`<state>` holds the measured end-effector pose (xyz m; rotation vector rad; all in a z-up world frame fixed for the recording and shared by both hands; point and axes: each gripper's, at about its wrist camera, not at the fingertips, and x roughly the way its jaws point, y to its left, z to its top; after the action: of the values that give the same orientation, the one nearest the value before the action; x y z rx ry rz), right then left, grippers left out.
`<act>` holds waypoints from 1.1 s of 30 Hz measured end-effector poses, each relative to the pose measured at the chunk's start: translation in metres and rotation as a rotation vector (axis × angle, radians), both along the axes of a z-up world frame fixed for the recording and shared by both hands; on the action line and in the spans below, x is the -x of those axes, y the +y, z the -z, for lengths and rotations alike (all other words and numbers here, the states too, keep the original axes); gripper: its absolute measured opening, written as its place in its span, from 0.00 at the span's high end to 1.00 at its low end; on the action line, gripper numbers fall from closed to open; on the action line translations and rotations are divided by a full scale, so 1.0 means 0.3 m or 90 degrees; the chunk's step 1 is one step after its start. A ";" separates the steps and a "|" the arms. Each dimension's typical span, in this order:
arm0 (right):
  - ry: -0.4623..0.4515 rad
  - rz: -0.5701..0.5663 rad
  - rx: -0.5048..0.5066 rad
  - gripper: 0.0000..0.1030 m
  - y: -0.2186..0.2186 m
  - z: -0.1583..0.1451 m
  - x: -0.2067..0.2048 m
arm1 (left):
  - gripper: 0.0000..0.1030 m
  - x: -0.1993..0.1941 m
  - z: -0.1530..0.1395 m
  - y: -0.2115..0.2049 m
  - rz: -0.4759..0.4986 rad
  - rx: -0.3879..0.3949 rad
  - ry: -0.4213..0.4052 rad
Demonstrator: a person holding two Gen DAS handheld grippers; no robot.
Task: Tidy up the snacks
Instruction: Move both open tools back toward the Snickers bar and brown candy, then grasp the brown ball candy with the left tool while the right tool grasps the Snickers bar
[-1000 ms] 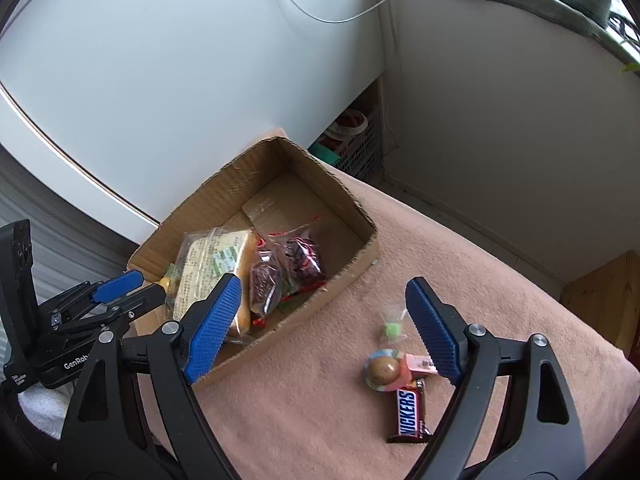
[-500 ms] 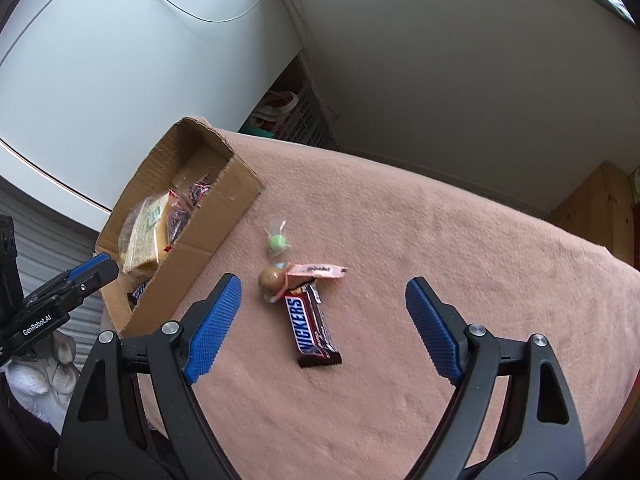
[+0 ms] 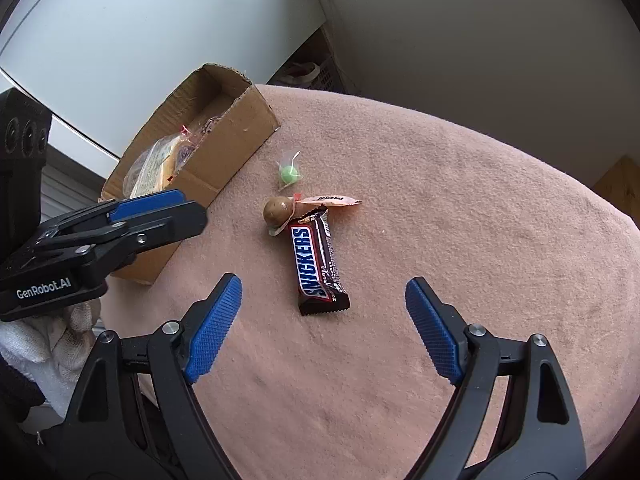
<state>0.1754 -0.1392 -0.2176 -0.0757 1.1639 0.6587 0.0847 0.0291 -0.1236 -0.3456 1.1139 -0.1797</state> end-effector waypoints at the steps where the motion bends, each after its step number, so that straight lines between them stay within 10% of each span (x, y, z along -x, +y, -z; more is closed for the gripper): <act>1: -0.001 -0.001 -0.001 0.16 0.000 0.007 0.001 | 0.50 -0.011 0.016 -0.009 0.002 0.001 0.007; 20: 0.007 -0.005 0.018 0.40 0.049 0.124 -0.034 | 0.53 -0.129 0.168 -0.028 0.030 0.003 0.050; 33: -0.008 -0.027 0.055 0.62 0.083 0.144 -0.027 | 0.76 -0.113 0.199 -0.021 0.022 0.003 0.040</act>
<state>0.1834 -0.1144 -0.2606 -0.1769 1.1804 0.6441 0.1187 0.0227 -0.1833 -0.3381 1.1821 -0.2027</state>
